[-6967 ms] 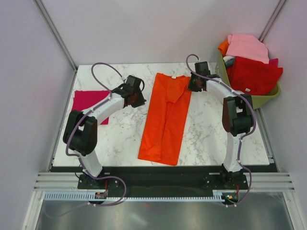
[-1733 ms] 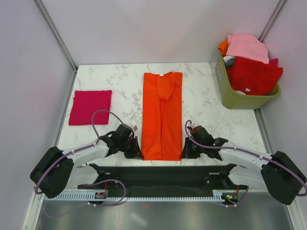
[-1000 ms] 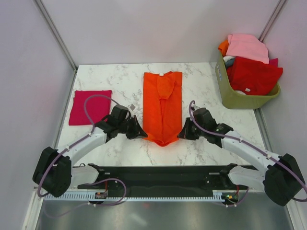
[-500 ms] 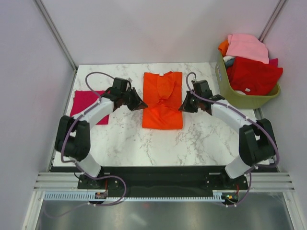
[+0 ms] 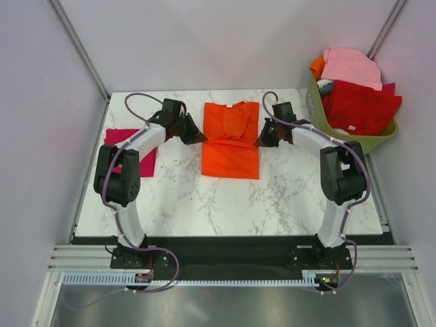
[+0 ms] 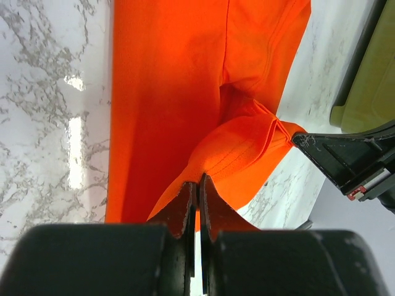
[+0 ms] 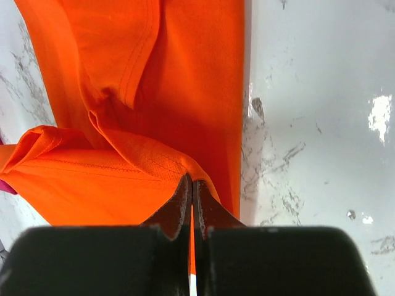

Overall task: Fold and stack the t-shirts
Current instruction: Fold the tshirt

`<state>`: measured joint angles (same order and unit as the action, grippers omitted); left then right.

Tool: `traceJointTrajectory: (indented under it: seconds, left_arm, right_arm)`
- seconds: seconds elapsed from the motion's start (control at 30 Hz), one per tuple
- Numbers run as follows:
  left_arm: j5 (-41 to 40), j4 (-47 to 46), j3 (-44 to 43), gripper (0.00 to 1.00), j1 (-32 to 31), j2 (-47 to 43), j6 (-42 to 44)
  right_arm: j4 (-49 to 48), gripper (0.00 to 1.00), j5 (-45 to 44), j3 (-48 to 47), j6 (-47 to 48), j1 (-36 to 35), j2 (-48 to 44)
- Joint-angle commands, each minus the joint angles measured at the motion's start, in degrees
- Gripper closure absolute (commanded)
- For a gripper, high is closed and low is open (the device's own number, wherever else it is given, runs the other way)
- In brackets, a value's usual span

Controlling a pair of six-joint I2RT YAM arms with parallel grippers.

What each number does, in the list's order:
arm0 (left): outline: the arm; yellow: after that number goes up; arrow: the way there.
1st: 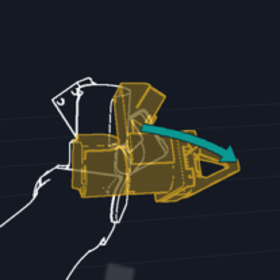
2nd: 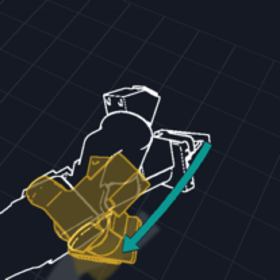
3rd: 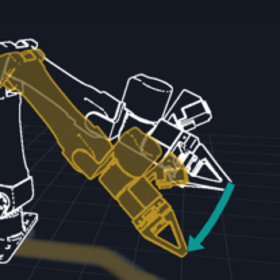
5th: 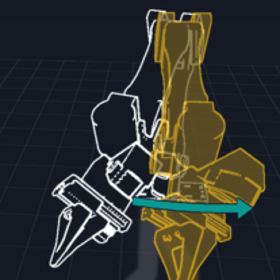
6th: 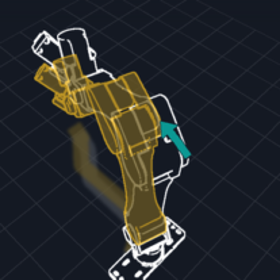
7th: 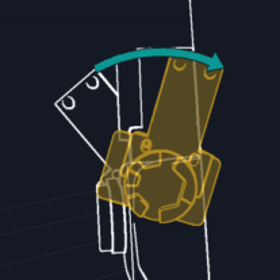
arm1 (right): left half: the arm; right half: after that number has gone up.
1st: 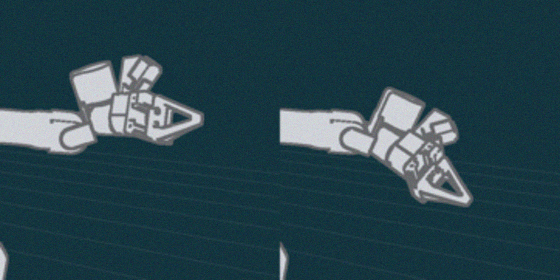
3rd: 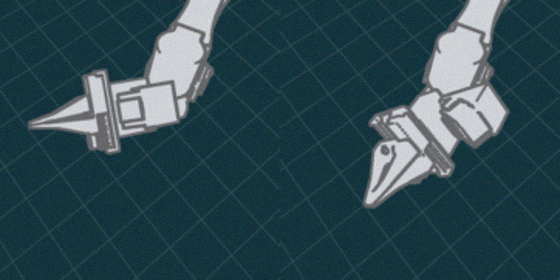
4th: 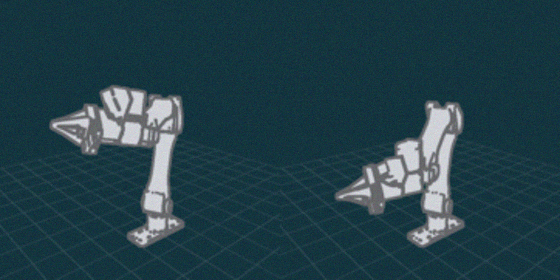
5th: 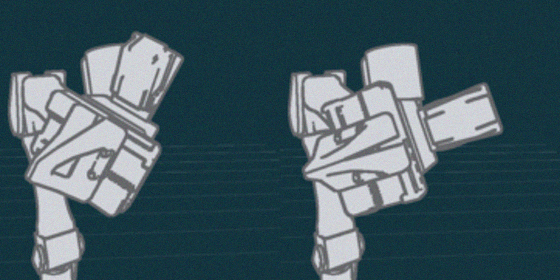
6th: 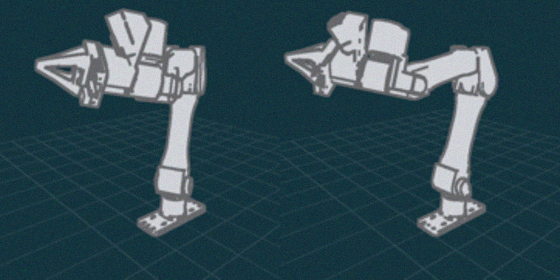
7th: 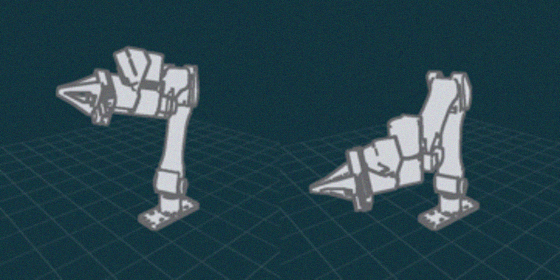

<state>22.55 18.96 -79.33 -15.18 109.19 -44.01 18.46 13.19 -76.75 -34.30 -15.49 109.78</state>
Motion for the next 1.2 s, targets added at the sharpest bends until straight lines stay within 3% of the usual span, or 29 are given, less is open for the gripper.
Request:
traceJointTrajectory:
  seconds: [0.0,0.43,0.5,0.53,0.57,0.6,0.63,0.7,0.93,1.03,1.17]
  left_arm:
    - [-0.5,0.6,-3.1,0.98,0.7,1.2,2.3]
    - [2.1,1.5,-10.1,0.98,1.4,8.8,2.0]
    - [1.8,1.5,-10.8,0.90,1.5,9.6,2.1]
    - [1.8,1.5,-10.9,0.84,1.6,9.9,2.2]
    - [1.2,1.5,-11.1,0.73,1.6,10.1,2.3]
    - [0.8,1.4,-11.0,0.55,1.7,10.0,2.9]
    - [0.4,1.7,-10.8,0.48,1.7,9.4,3.1]
    - [-0.8,1.6,-9.3,0.36,1.7,7.9,4.1]
    - [-3.9,1.7,-1.7,0.32,1.6,-1.7,6.0]
    - [-3.9,1.4,3.4,0.34,0.8,-5.8,6.4]
    - [-3.0,-1.7,13.0,0.39,-0.5,-10.8,6.1]
  right_arm:
    - [-1.0,1.00,1.0,-4.0,0.9,0.8,1.5]
    - [-1.0,0.98,1.7,-9.6,-0.1,1.8,6.5]
    - [-1.1,0.94,1.7,-10.9,-0.4,2.1,7.7]
    - [-1.2,0.87,1.7,-11.2,-0.6,2.2,8.1]
    - [-1.2,0.59,1.0,-11.7,-0.7,2.4,8.2]
    - [-1.4,0.47,0.3,-11.8,-0.8,2.4,8.2]
    - [-1.6,0.34,-0.4,-11.6,-0.8,2.4,7.5]
    - [-2.6,0.29,-0.8,-10.4,-0.9,2.4,6.1]
    - [-8.8,0.24,-1.7,2.1,-0.9,2.4,-5.1]
    - [-9.2,0.28,0.4,7.4,-0.3,2.4,-8.0]
    - [-10.8,0.43,2.8,14.4,0.4,2.0,-11.1]
